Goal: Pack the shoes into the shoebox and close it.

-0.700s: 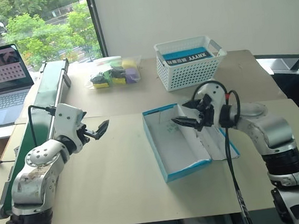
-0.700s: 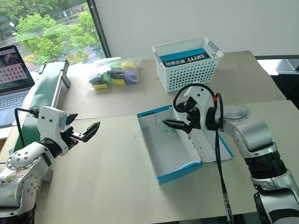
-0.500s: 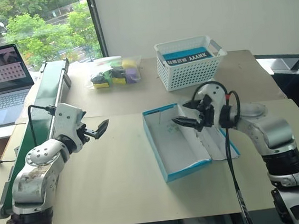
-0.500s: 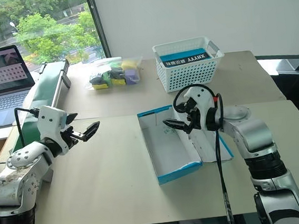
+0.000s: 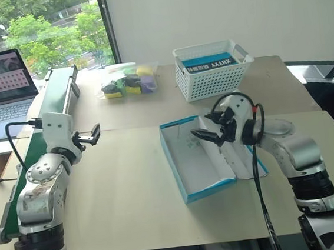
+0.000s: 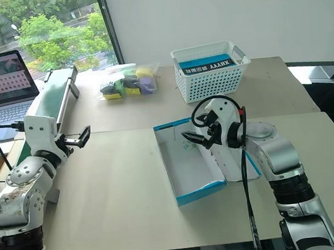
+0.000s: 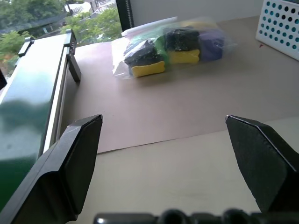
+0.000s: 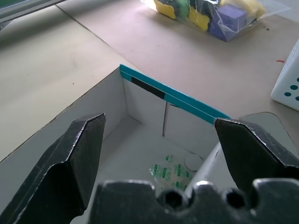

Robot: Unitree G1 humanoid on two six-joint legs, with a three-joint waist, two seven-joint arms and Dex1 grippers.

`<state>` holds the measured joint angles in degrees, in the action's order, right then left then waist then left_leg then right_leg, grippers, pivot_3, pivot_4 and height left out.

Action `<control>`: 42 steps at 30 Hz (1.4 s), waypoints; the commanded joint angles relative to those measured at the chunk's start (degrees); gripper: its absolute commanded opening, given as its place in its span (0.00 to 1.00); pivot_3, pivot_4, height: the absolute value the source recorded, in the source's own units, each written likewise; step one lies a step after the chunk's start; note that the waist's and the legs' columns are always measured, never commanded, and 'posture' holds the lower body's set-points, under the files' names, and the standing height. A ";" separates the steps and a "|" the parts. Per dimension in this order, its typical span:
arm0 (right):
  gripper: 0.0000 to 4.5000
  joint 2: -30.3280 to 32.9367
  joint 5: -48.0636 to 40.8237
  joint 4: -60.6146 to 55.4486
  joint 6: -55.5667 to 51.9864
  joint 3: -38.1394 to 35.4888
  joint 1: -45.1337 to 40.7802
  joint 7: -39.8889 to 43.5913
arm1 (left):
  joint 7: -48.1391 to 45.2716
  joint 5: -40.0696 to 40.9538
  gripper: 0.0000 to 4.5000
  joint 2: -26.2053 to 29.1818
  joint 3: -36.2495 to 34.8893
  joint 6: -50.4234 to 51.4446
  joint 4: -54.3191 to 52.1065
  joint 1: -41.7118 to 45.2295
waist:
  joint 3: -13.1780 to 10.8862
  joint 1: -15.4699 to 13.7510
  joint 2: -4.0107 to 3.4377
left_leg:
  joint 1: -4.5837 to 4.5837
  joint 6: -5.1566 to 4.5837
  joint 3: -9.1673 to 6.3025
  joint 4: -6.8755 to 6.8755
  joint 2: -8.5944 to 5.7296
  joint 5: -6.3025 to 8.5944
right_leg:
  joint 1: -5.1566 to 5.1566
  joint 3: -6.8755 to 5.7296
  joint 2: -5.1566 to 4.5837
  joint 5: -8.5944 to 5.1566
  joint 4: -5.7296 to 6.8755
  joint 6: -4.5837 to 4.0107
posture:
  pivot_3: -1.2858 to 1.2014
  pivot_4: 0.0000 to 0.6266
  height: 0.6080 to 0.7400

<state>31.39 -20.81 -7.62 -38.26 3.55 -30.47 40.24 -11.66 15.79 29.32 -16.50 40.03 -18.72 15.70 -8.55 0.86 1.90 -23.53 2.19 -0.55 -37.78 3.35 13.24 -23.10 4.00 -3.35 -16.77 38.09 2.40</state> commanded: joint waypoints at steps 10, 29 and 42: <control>0.97 -3.02 -1.38 -4.27 -0.60 -1.40 -2.43 -2.49 | 11.96 -10.84 1.00 -5.62 5.77 1.03 -4.68 3.98 | 0.00 -0.02 0.00 | -0.03 0.00 0.00 0.00 0.00 0.00 | 0.00 -0.01 -0.01 0.00 0.01 0.00 | 0.52 0.24 1.00; 0.97 -2.80 -5.49 -11.70 -5.74 -3.01 0.39 -3.17 | 13.64 -9.77 1.00 -13.76 4.68 0.54 1.69 9.36 | 0.00 -0.05 0.00 | -0.02 0.00 -0.02 -0.02 -0.03 0.00 | 0.01 -0.01 -0.01 0.00 0.02 0.00 | 0.52 0.24 1.00; 0.97 -2.43 -7.34 -12.44 -7.04 -2.52 -0.47 -3.26 | 14.45 -10.57 1.00 -6.24 -6.00 0.72 5.70 7.91 | 0.00 0.15 0.00 | 0.00 0.00 -0.05 -0.01 -0.02 0.00 | -0.01 -0.01 0.00 0.00 0.04 0.00 | 0.52 0.24 1.00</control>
<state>28.42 -28.34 -19.01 -47.24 1.52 -29.70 37.11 2.71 5.83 21.37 -20.13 41.57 -13.29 22.48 -8.55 1.01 1.90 -23.54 2.19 -0.59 -37.79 3.33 13.24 -23.11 3.99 -3.35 -16.77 38.12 2.40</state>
